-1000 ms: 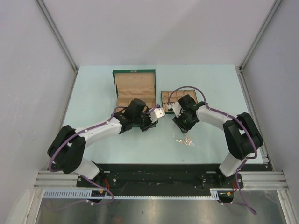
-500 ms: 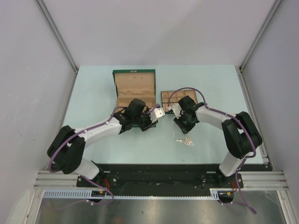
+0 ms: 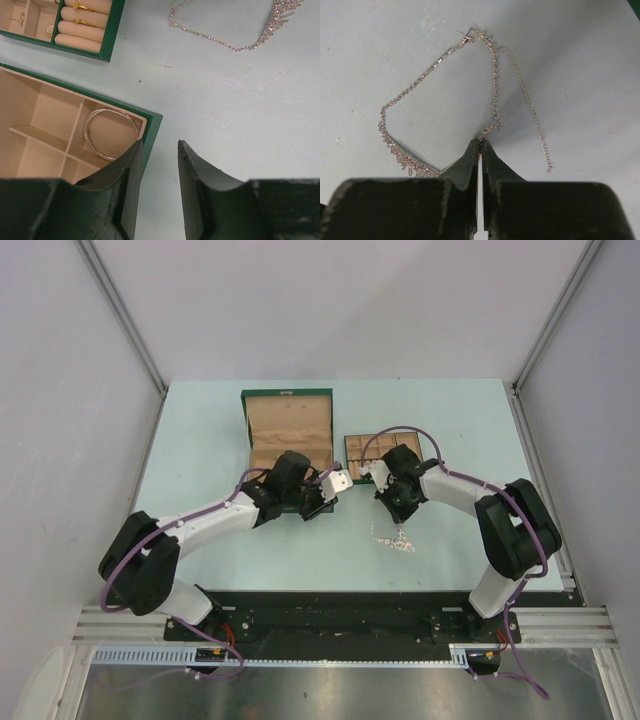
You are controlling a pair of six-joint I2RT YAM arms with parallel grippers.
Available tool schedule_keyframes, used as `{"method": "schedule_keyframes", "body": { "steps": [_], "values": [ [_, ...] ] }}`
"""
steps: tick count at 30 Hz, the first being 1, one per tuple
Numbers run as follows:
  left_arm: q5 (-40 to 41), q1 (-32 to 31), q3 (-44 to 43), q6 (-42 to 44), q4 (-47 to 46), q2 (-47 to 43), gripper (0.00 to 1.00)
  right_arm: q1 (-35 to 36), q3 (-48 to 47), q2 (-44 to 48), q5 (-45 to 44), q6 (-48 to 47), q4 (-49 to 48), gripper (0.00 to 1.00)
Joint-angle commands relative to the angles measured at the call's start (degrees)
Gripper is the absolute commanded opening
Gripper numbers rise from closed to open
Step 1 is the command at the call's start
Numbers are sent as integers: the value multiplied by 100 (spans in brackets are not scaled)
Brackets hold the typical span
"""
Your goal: Organize the mixed jewelry
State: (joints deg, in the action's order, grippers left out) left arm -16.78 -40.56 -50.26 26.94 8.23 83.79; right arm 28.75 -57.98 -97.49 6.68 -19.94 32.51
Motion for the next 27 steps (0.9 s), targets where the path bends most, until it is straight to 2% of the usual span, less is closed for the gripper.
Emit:
{"method": "schedule_keyframes", "body": {
  "steps": [1, 10, 18, 27],
  "values": [
    [-168, -23, 34, -75, -120, -135, 39, 16, 58, 256, -44, 70, 9, 0],
    [-397, -23, -142, -373, -426, 120, 39, 25, 23, 1003, -44, 210, 194, 0],
    [-695, -14, -80, -1190, -1147, 225, 39, 25, -12, 1434, 132, 245, 361, 0],
    [-1214, -14, -721, -2104, -1359, 1376, 39, -28, -12, 1725, 404, 166, 440, 0]
  ]
}}
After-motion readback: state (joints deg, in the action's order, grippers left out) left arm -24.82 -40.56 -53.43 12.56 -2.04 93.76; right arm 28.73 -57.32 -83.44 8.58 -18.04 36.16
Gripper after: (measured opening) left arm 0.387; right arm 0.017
